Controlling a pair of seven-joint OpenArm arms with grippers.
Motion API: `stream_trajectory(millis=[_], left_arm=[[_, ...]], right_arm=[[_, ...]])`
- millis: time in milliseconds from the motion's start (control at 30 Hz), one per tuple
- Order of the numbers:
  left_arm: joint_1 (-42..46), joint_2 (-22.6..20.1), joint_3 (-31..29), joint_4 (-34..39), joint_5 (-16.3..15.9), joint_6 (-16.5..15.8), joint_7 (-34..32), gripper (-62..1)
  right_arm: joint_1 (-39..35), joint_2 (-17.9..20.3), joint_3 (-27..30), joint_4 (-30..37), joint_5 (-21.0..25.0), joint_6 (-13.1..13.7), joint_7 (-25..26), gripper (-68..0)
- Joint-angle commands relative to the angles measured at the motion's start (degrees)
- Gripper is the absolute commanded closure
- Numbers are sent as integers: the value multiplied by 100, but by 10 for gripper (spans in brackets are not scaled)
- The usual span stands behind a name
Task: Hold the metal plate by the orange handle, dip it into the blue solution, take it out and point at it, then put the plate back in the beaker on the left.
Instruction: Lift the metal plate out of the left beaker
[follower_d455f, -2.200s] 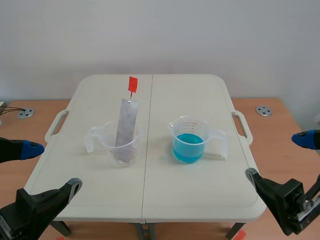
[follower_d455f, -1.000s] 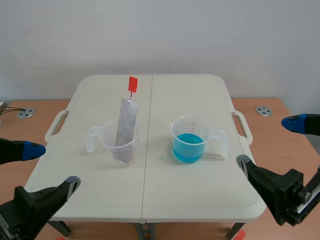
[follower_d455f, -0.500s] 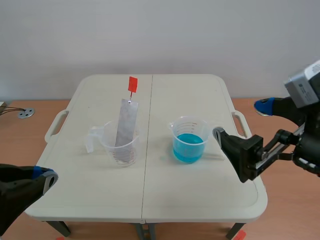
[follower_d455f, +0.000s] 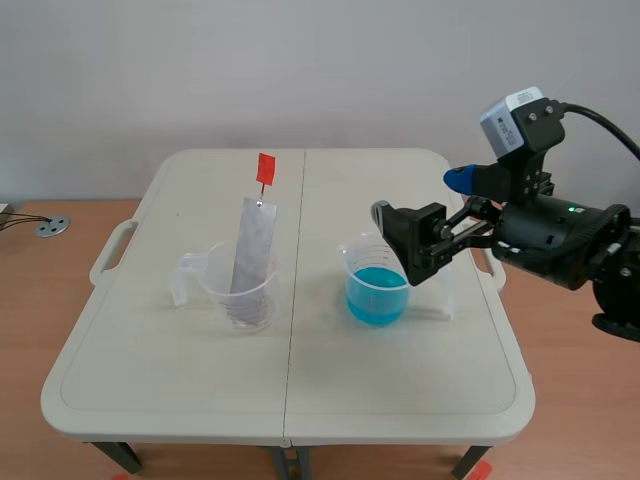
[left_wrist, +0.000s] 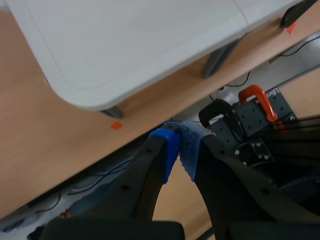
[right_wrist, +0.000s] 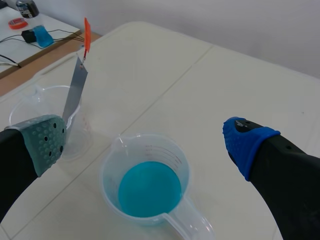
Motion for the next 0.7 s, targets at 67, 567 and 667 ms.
stream_trajectory(millis=[67, 567, 667], left_arm=[[262, 15, -96, 55, 103, -11, -83, -21], [369, 15, -138, 55, 103, -15, -57, -21], [369, 15, -138, 55, 103, -15, -57, -21]], right_arm=[[494, -142, -247, -289, 66, 2, 85, -650], [1858, -802, -1141, -1449, 61, 0, 81, -650], [2094, -955, -1259, -1714, 61, 0, 42, -650]])
